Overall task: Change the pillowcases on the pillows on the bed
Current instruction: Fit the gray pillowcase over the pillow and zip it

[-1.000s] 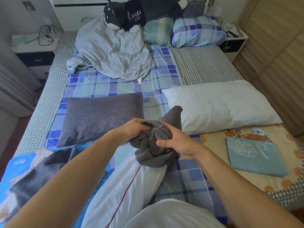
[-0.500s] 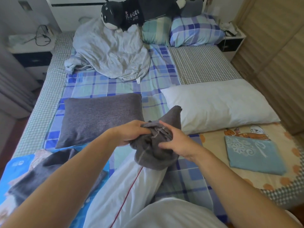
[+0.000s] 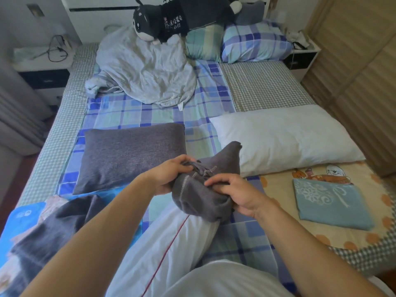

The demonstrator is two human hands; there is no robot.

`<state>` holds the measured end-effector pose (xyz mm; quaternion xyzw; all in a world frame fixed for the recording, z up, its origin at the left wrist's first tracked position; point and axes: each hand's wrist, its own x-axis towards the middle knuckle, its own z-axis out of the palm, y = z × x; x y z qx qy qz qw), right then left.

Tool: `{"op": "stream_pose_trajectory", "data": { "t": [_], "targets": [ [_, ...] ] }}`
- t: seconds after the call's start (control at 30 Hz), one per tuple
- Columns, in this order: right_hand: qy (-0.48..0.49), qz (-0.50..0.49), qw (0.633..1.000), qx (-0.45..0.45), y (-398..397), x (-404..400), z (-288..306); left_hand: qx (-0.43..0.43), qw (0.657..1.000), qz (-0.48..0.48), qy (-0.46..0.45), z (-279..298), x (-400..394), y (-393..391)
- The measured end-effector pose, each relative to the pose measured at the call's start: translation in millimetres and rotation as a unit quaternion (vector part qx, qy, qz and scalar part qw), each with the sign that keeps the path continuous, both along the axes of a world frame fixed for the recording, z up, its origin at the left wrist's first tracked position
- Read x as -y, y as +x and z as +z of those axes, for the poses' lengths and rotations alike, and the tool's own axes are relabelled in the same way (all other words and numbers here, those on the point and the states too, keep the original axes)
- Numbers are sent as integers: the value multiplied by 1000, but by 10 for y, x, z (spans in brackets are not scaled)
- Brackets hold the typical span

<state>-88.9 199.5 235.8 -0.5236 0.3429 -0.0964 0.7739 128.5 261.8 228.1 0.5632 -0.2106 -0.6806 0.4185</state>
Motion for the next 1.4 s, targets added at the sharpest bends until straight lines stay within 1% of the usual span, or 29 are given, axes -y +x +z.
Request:
{"op": "stream_pose_trajectory", "data": {
  "t": [0.07, 0.1, 0.17, 0.2, 0.23, 0.27, 0.3, 0.33, 0.43, 0.5, 0.57, 0.6, 0.67, 0.7, 0.73, 0.77, 0.8, 0.83, 0.87, 0.9, 0.97, 1.03, 1.13, 1.2, 1.23, 1.27, 1.33, 1.37, 1.4],
  "targets": [
    [-50, 24, 997, -54, 4, -10, -17, -55, 998, 2, -32, -2, -48, -23],
    [-62, 20, 996, -64, 6, -9, -44, -81, 995, -1, -50, -8, -75, -47],
    [-38, -29, 998, -49, 2, 20, -92, -107, 991, -17, -74, -16, -107, -96],
    [-20, -64, 997, -40, -5, 38, -96, -86, 992, -39, -80, -10, -119, -119],
    [-5, -99, 995, -32, -13, 56, -89, -29, 994, -68, -81, 4, -125, -140],
    [1, -129, 991, -28, -22, 69, -76, 51, 990, -102, -82, 19, -127, -158],
    [8, -151, 988, -21, -19, 69, -61, 127, 980, -127, -83, 29, -124, -179],
    [14, -167, 986, -11, -12, 58, -43, 183, 969, -142, -91, 45, -118, -210],
    [16, -195, 981, 2, 43, 35, -31, 301, 933, -130, -149, 50, -101, -306],
    [-41, -170, 984, -28, 68, -4, -48, 340, 920, -105, -162, 38, -109, -346],
    [-124, -112, 983, -80, 63, -63, -60, 364, 912, -101, -157, 31, -116, -382],
    [-153, -92, 979, -103, 58, -93, -80, 379, 905, -115, -155, 34, -122, -400],
    [-169, -100, 972, -129, 61, -129, -85, 404, 888, -156, -156, 36, -146, -424],
    [-177, -107, 969, -137, 61, -132, -73, 400, 887, -170, -157, 32, -160, -434],
    [-189, -112, 965, -143, 52, -127, -59, 372, 900, -169, -154, 30, -177, -433],
    [-200, -116, 962, -144, 40, -117, -61, 315, 927, -142, -148, 40, -194, -432],
    [-206, -115, 962, -138, 22, -114, -59, 243, 955, -95, -139, 53, -210, -428],
    [-215, -107, 961, -135, 11, -119, -66, 176, 975, -42, -130, 64, -217, -416],
    [-228, -95, 959, -136, 2, -136, -78, 122, 985, 0, -124, 55, -217, -389],
    [-242, -87, 956, -142, 0, -152, -110, 79, 990, 20, -119, 47, -216, -365],
    [-272, -87, 947, -150, -12, -149, -225, 16, 994, 25, -106, 41, -215, -366],
    [-295, -94, 937, -165, -31, -103, -310, -32, 995, 39, -90, 49, -208, -413],
    [-312, -78, 929, -181, -39, -79, -317, -94, 990, 71, -75, 53, -207, -462],
    [-310, -87, 927, -192, -33, -96, -307, -101, 991, 64, -58, 31, -205, -452],
    [-301, -102, 928, -195, -29, -109, -298, -73, 995, 45, -53, 26, -202, -451],
    [-284, -122, 931, -193, -29, -109, -291, -9, 998, 16, -55, 15, -185, -452],
    [-230, -156, 947, -163, -41, -94, -250, 127, 989, -30, -69, 28, -150, -480],
    [-206, -161, 954, -145, -54, -78, -225, 158, 984, -34, -77, 43, -139, -493],
    [-189, -156, 960, -135, -72, -63, -188, 160, 983, -27, -85, 53, -131, -491]
  ]
}}
